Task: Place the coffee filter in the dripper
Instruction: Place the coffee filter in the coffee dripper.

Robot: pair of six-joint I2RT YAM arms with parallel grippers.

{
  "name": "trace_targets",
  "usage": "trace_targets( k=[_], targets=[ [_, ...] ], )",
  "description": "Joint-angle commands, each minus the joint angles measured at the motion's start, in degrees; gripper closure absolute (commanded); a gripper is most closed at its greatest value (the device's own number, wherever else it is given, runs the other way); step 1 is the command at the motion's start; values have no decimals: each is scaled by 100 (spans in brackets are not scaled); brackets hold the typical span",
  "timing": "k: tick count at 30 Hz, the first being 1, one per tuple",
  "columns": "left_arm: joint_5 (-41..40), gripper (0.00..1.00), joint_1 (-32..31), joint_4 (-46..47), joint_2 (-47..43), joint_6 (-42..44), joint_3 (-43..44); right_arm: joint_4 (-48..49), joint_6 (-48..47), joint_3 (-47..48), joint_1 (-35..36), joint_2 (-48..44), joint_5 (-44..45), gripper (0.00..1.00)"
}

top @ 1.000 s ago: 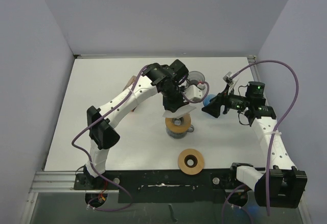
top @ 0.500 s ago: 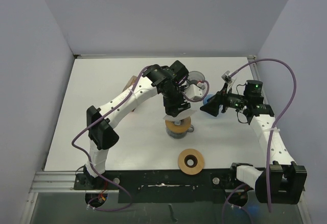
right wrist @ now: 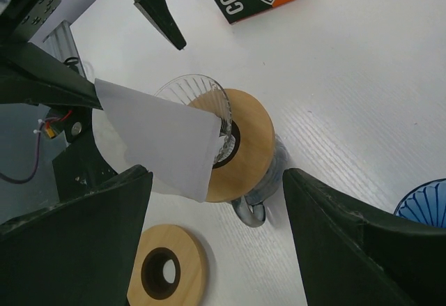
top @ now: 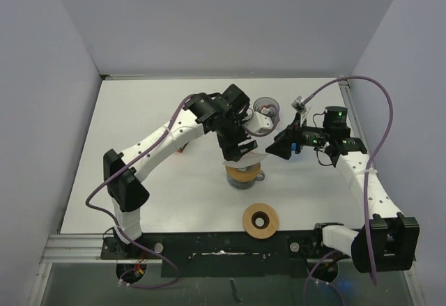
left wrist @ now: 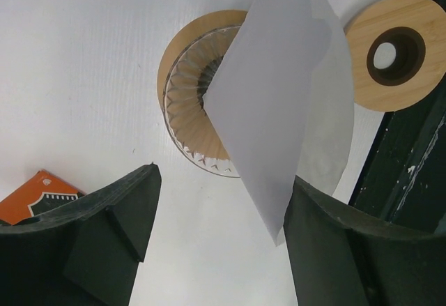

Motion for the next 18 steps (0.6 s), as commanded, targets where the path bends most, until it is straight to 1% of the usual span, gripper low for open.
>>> trace_targets(
  k=[1, 6, 11, 18],
  targets=[
    [-46, 33, 132, 661, -442, -343, -303, 128, -66, 205, 112, 31, -74, 23],
    [96, 33, 325, 935, -606, -563, -620, 11, -370, 183, 217, 20, -167, 23],
    [302, 33, 463, 1100, -691, -681, -819, 9, -381, 224, 311, 82, 27, 23],
    [512, 33, 478, 1127, -702, -709, -898, 46, -279, 367, 383, 235, 117, 23]
  ],
)
